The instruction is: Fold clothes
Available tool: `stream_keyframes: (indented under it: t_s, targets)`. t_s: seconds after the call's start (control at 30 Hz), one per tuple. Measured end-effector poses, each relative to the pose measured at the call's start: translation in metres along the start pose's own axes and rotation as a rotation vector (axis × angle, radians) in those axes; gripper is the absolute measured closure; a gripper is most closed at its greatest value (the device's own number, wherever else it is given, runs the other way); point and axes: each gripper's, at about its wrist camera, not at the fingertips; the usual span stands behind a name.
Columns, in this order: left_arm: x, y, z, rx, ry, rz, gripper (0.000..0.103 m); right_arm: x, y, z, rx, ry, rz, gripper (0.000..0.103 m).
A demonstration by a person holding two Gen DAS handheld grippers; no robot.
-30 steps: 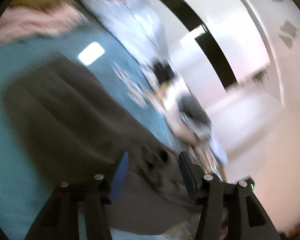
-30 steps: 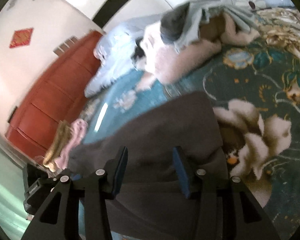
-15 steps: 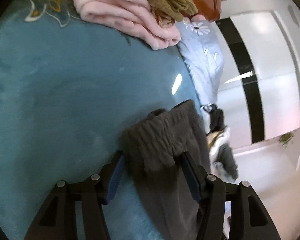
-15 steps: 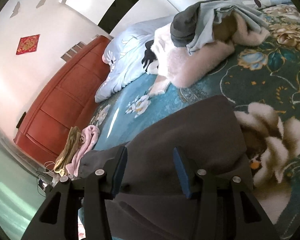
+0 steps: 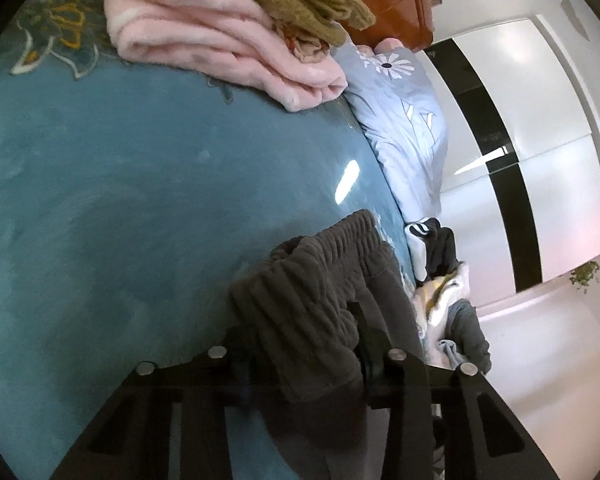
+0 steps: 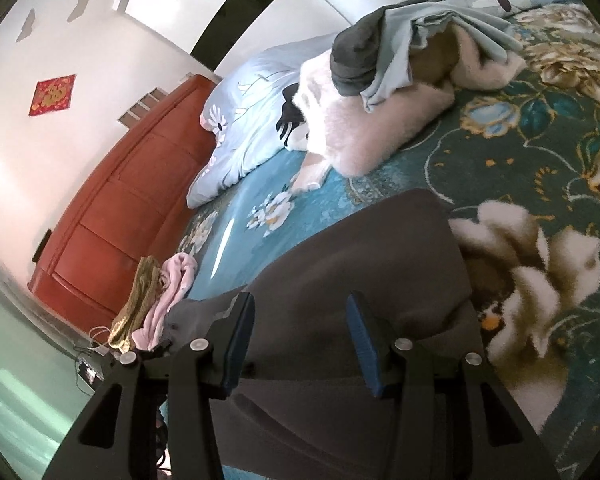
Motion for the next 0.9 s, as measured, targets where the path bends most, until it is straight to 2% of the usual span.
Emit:
stream_keyframes:
  t_s: [0.1, 0.17, 0.23, 0.4, 0.47, 0.57, 0.77, 0.83, 0.9]
  targets:
    - [-0.032, -0.003, -0.02, -0.048, 0.01, 0.083, 0.066, -0.007, 0.001, -0.007, -0.009, 0.005, 0.008, 0.054]
    - [-0.072, -0.007, -0.039, -0.092, -0.025, 0.192, 0.066, -0.013, 0.002, -0.011, -0.014, -0.001, 0.021, 0.054]
    - [-0.122, -0.017, -0.058, -0.131, -0.056, 0.344, 0.066, -0.018, 0.003, -0.014, -0.02, -0.002, 0.034, 0.054]
    - [-0.232, -0.074, -0.073, -0.174, -0.106, 0.693, 0.066, -0.025, 0.005, -0.019, -0.03, 0.014, 0.053, 0.054]
    - [-0.258, -0.101, -0.067, -0.183, -0.076, 0.791, 0.066, -0.026, 0.005, -0.021, -0.032, 0.022, 0.051, 0.054]
    - [-0.292, -0.154, -0.051, -0.217, 0.016, 0.974, 0.066, -0.028, 0.005, -0.028, -0.035, 0.025, 0.043, 0.054]
    - [-0.317, -0.261, -0.013, -0.204, 0.1, 1.319, 0.066, -0.041, 0.006, -0.045, -0.06, 0.01, 0.063, 0.054]
    - [-0.314, -0.285, 0.0, -0.176, 0.12, 1.39, 0.066, -0.044, 0.006, -0.049, -0.069, 0.008, 0.074, 0.054]
    - [-0.313, -0.294, 0.011, -0.137, 0.121, 1.403, 0.066, -0.047, 0.006, -0.053, -0.075, 0.007, 0.078, 0.053]
Point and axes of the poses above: each gripper's, at about its wrist camera, not at the fingertips, and z roughly the way its jaws point, x to its left, y to its top, and after that the axes turned 5 degrees about y, right-handed
